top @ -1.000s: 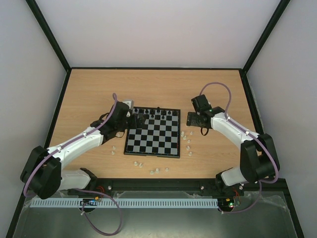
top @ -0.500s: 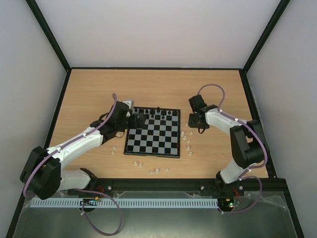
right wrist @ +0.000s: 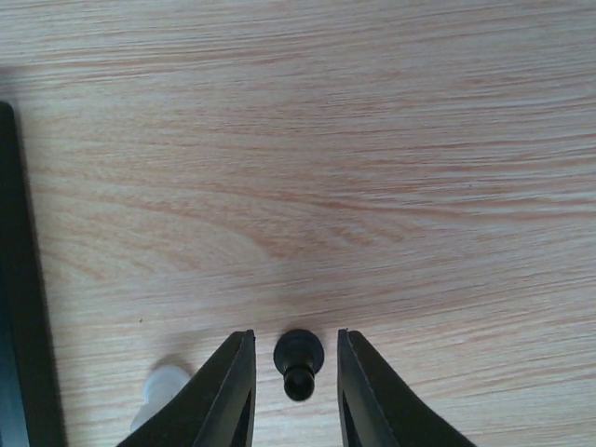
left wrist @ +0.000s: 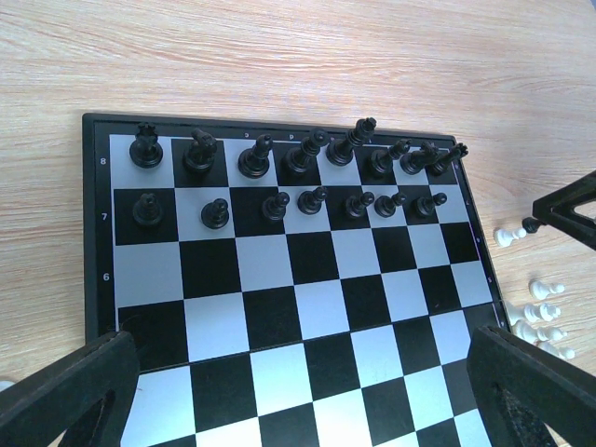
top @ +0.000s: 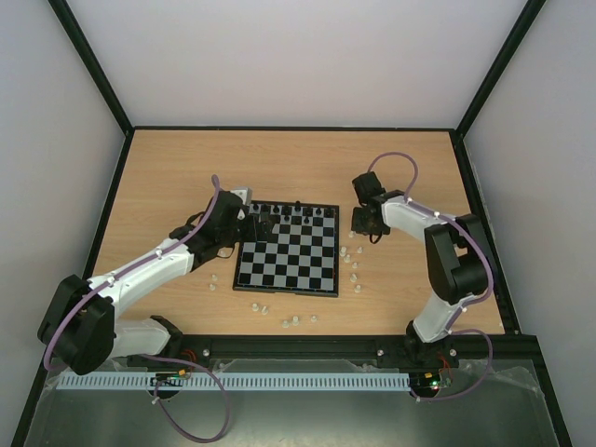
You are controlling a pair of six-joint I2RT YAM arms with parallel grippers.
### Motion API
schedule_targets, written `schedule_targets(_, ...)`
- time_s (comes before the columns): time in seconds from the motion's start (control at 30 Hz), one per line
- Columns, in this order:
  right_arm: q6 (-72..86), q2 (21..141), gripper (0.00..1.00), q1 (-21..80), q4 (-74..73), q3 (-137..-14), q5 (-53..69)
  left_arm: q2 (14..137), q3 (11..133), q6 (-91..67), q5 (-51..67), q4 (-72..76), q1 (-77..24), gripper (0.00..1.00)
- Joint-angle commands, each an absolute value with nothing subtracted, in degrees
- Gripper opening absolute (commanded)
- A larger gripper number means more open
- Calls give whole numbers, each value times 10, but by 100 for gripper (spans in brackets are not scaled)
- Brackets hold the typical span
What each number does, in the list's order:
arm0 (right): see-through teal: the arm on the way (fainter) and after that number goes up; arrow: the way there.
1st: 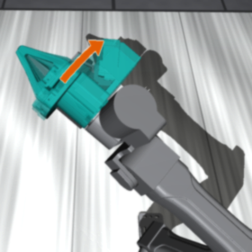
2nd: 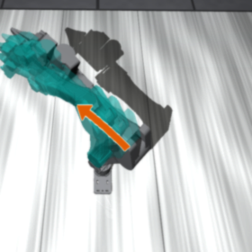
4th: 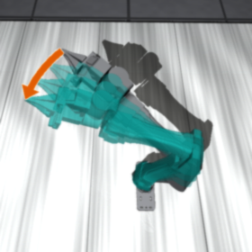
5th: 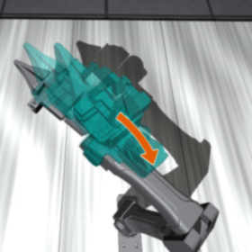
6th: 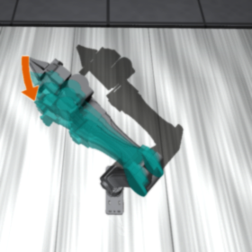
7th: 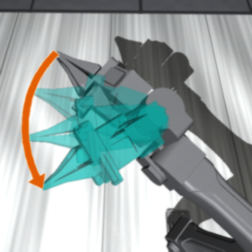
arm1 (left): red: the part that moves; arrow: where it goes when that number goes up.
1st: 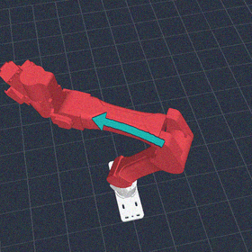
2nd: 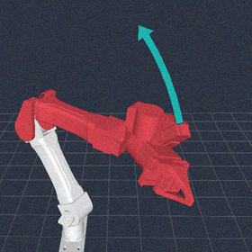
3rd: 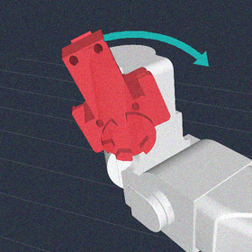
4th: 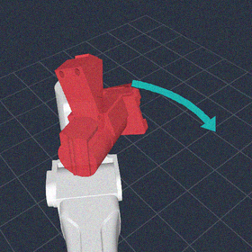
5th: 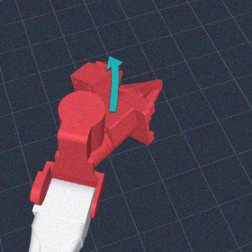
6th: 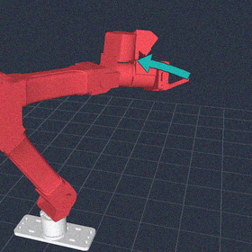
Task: Set up the chess pieces on the board
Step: Pick up the chess piece at the center of the board, then place the chess piece on the chessboard.
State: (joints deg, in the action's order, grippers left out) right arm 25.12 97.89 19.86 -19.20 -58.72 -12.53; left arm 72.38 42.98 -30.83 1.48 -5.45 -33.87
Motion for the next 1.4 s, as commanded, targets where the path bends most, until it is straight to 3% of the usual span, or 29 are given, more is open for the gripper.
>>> schedule_targets(0.0,244,1001,21,195,-205,-605,-123,722,422,-301,11,-52,-342,99)
schedule_targets(0.23,242,1010,15,195,-207,-601,-120,728,423,-301,11,-51,-342,99)
schedule_targets(0.5,243,1003,1,195,-210,-608,-110,731,422,-304,19,-47,-342,99)
schedule_targets(0.83,234,997,1,227,-249,-690,-94,730,423,-301,10,-49,-342,99)
schedule_targets(1.37,229,1092,2,304,-307,-801,-110,726,425,-301,-1,-57,-341,99)
